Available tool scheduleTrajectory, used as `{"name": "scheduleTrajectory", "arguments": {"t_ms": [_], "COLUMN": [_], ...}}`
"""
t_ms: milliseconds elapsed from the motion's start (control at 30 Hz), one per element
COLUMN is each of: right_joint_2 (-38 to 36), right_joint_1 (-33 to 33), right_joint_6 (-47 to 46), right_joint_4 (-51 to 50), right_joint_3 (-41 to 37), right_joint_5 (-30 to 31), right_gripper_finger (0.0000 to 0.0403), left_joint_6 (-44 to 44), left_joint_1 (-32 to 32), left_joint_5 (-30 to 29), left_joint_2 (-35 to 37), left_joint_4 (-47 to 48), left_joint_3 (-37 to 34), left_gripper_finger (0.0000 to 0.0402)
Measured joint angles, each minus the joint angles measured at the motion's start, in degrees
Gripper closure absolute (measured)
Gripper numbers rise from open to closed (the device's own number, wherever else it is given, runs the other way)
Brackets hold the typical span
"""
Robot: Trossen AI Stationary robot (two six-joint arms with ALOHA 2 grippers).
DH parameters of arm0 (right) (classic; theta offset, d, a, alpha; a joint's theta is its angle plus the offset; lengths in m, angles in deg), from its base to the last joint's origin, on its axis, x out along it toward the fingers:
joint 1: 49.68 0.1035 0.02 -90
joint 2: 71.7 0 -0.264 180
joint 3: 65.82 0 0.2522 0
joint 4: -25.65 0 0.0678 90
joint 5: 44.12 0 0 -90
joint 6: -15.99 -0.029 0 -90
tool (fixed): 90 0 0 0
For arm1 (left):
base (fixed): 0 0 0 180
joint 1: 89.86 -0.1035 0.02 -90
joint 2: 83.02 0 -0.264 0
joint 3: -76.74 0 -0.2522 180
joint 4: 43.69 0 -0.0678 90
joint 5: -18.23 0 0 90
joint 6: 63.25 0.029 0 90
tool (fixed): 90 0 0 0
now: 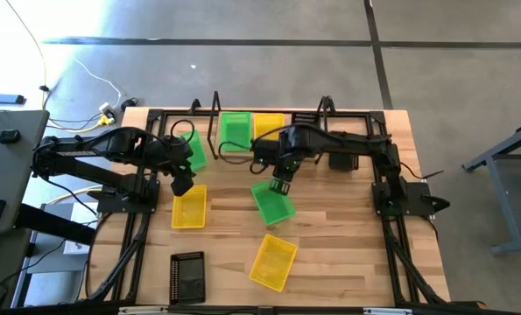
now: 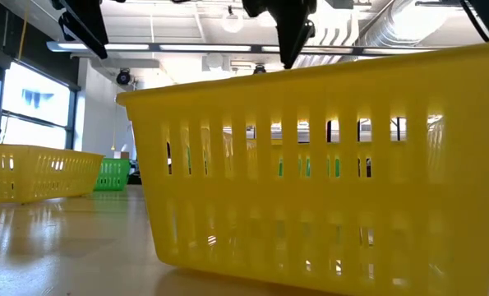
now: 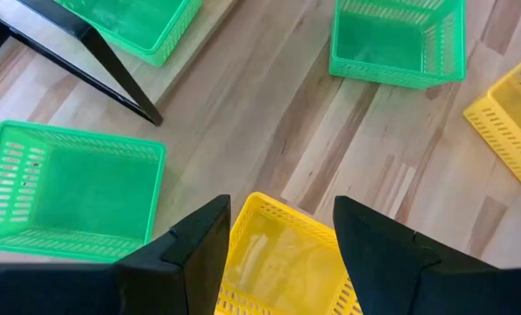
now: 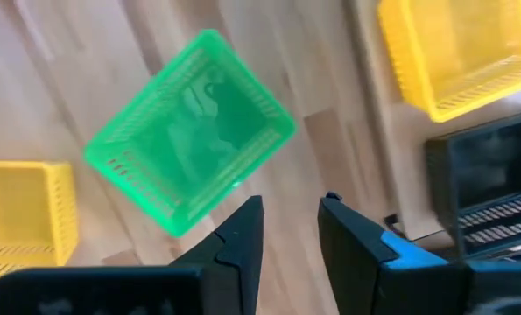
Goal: Stack baskets on shelf by color
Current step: Stack the right green bin on top of the green bin on the shelf
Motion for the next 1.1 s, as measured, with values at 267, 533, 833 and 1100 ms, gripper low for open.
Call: {"name": "scheduleTrajectory", "arguments": {"t_ms": [267, 533, 833, 1100], "right_joint_2": [0.0, 0.0, -0.1, 0.0], "right_joint_1": [6.1, 11.8, 15.1, 15.6], "right_joint_6": [-2.6, -2.3, 0.7, 7.0], "right_joint_4": [0.0, 0.0, 0.0, 0.0], "right_joint_3": [0.0, 0.0, -3.7, -8.9], "right_joint_5": [0.7, 2.4, 2.3, -0.4], "right_gripper_finger": [0.0304, 0.0304, 0.0304, 0.0304], "left_joint_6": [-3.1, -9.3, -16.9, -20.6], "left_joint_1": [3.6, 11.9, 18.9, 24.7], "left_joint_5": [2.0, 1.6, 1.7, 1.9], "left_joint_2": [0.0, 0.0, 0.0, -1.1], "left_joint_4": [1.5, 0.6, -2.2, -2.8], "left_joint_3": [-4.0, -8.2, -11.6, -11.7], "left_gripper_finger": [0.0206, 0.0206, 0.0206, 0.0206]}}
